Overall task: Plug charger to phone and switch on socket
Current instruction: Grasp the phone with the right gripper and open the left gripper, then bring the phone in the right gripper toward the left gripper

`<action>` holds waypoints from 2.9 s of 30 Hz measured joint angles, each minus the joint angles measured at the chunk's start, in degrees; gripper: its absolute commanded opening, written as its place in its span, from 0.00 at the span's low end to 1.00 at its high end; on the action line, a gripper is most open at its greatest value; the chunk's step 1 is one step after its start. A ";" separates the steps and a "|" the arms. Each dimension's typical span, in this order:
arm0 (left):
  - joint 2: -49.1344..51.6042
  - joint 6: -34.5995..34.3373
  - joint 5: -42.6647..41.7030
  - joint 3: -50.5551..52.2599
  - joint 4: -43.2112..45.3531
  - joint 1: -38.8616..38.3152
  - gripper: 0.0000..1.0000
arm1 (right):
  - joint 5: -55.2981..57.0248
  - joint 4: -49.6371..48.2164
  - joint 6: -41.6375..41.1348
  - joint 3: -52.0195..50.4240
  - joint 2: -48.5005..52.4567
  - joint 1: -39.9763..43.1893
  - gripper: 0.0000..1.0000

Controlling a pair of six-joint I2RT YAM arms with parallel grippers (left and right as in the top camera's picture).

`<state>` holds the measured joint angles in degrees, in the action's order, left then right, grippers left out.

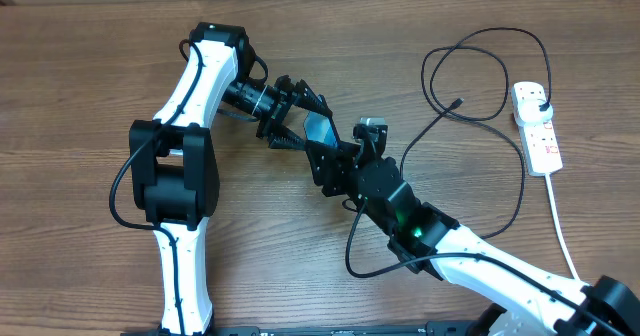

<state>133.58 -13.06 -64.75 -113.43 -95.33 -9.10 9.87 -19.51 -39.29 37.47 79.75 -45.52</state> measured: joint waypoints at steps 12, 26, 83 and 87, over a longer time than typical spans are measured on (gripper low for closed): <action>0.00 0.02 -0.07 0.00 0.22 0.31 0.58 | 0.90 0.44 -0.98 0.50 1.33 0.11 0.21; 0.00 7.10 -5.57 -0.39 0.22 1.57 1.00 | -0.26 10.84 -1.57 0.72 -3.80 5.99 0.04; -59.54 -98.97 16.00 90.64 129.52 -0.50 0.98 | -38.45 1.11 -54.45 0.33 -1.60 14.10 0.04; -58.53 -100.15 17.00 90.64 129.68 -0.68 0.88 | -39.41 2.43 -54.97 0.33 -1.62 12.81 0.04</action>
<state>75.05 -113.21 -47.75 -22.79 34.35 -9.78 -29.54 -17.08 -94.26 37.80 78.13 -32.71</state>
